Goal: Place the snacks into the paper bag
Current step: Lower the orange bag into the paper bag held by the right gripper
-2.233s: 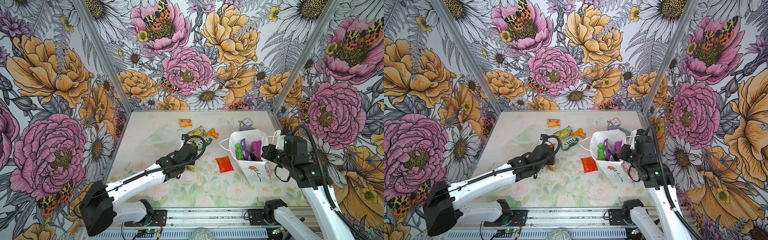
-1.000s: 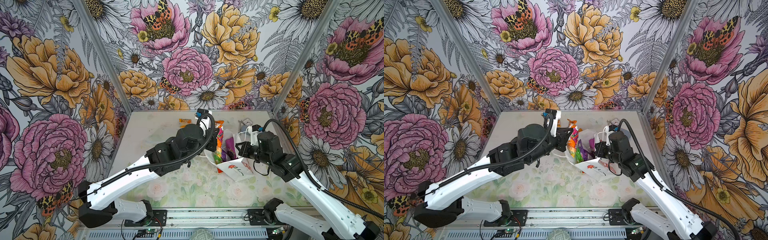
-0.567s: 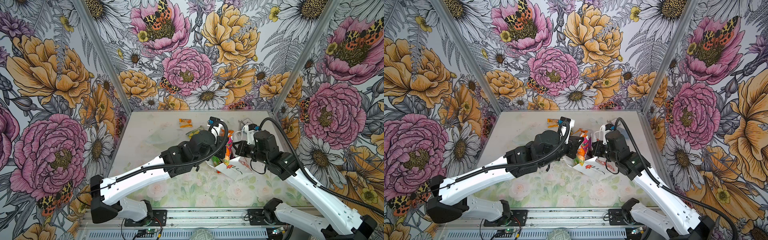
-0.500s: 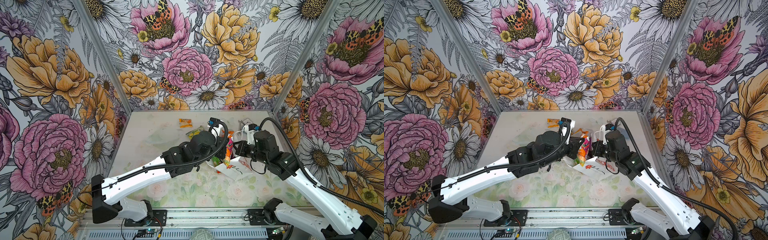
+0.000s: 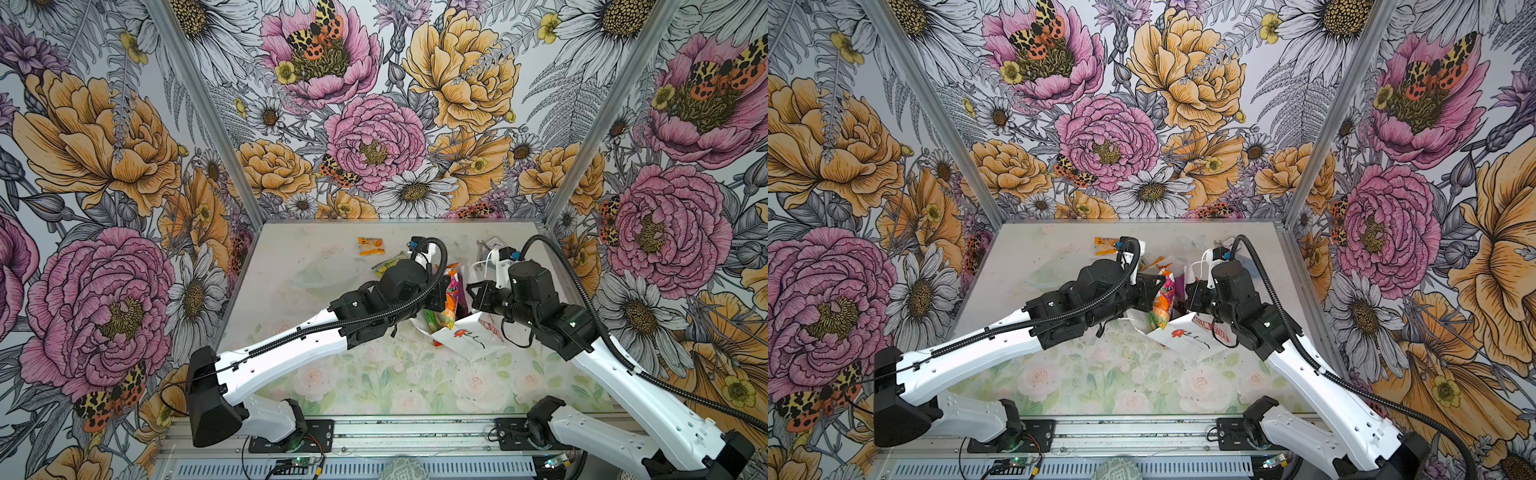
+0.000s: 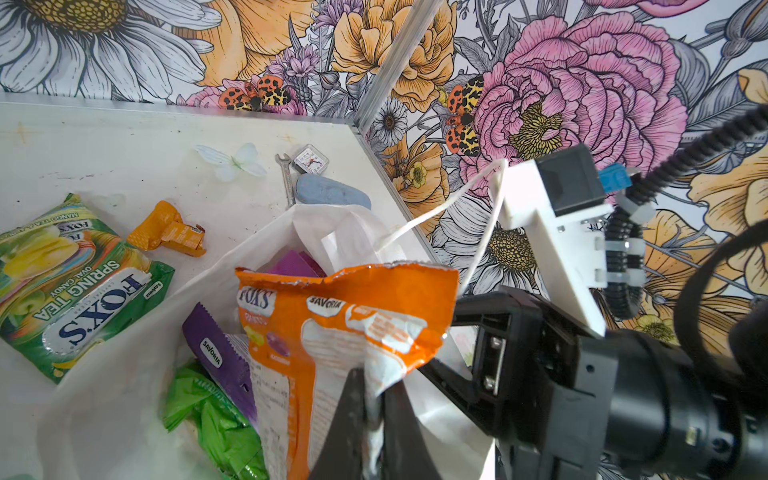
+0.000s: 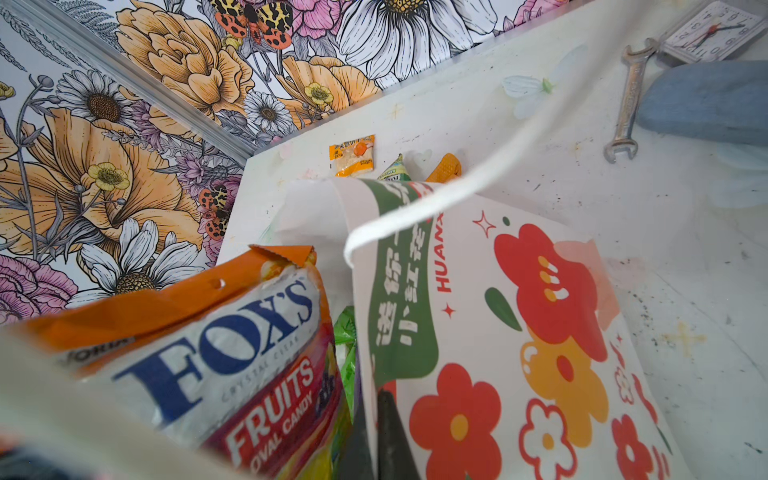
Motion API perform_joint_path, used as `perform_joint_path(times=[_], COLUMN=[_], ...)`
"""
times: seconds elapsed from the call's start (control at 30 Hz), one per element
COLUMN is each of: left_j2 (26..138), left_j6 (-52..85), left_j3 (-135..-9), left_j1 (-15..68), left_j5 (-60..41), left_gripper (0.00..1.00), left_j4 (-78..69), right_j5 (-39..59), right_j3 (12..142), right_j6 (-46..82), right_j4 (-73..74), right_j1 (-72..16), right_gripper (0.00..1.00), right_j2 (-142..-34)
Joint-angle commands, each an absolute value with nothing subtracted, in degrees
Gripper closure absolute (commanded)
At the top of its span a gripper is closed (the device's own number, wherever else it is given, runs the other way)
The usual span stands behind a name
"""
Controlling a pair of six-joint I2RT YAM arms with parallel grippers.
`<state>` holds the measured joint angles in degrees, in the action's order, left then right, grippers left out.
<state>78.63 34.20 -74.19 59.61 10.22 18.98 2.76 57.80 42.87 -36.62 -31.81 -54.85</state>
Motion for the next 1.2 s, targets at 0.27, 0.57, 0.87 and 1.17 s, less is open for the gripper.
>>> perform_joint_path(times=[0.27,0.57,0.87,1.17], left_j2=[84.02,91.52,97.81,106.61], left_j6=[39.07,40.89,42.26,39.72], left_j3=[-76.29,-82.14,-88.83,-97.15], left_j1=[55.59,55.3,54.23,56.89], left_j5=[2.8,1.99,2.53,7.87], left_gripper=[1.0,1.0,1.0,1.0], left_j4=[16.71,22.43,25.27,35.51], right_j5=[1.33,2.09,3.25,3.48], right_j3=[58.64,57.4,57.37,58.65], right_j6=[43.23,44.29,44.98,43.87], right_j4=[-31.19,-31.25,-31.11,-31.29], right_j1=[-30.9,-29.21,-29.23,-29.13], right_gripper=[1.0,1.0,1.0,1.0], right_j2=[-51.85,-50.98,-51.27,-49.52])
